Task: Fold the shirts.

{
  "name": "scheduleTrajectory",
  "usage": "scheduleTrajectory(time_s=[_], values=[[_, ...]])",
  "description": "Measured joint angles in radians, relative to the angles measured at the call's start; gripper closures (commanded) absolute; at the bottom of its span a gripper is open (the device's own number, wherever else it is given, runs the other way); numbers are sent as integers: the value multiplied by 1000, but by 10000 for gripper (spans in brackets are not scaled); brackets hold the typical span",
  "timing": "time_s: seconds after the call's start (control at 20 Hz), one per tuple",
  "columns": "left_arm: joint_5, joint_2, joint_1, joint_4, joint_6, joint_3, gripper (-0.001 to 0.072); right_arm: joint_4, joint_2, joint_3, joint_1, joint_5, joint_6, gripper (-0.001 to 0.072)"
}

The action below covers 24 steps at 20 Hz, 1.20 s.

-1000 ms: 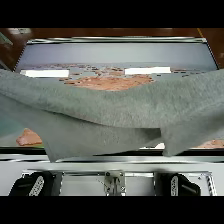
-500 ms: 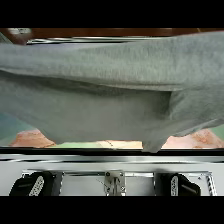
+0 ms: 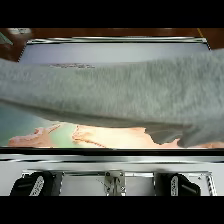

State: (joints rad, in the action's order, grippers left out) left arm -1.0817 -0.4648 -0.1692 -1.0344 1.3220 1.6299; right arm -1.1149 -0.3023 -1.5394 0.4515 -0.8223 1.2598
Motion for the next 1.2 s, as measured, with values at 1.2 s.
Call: scheduleTrajectory(time_s=[1.2], values=[[-272, -808, 2, -287, 39, -2, 675, -90, -992, -55, -216, -450, 129, 650]])
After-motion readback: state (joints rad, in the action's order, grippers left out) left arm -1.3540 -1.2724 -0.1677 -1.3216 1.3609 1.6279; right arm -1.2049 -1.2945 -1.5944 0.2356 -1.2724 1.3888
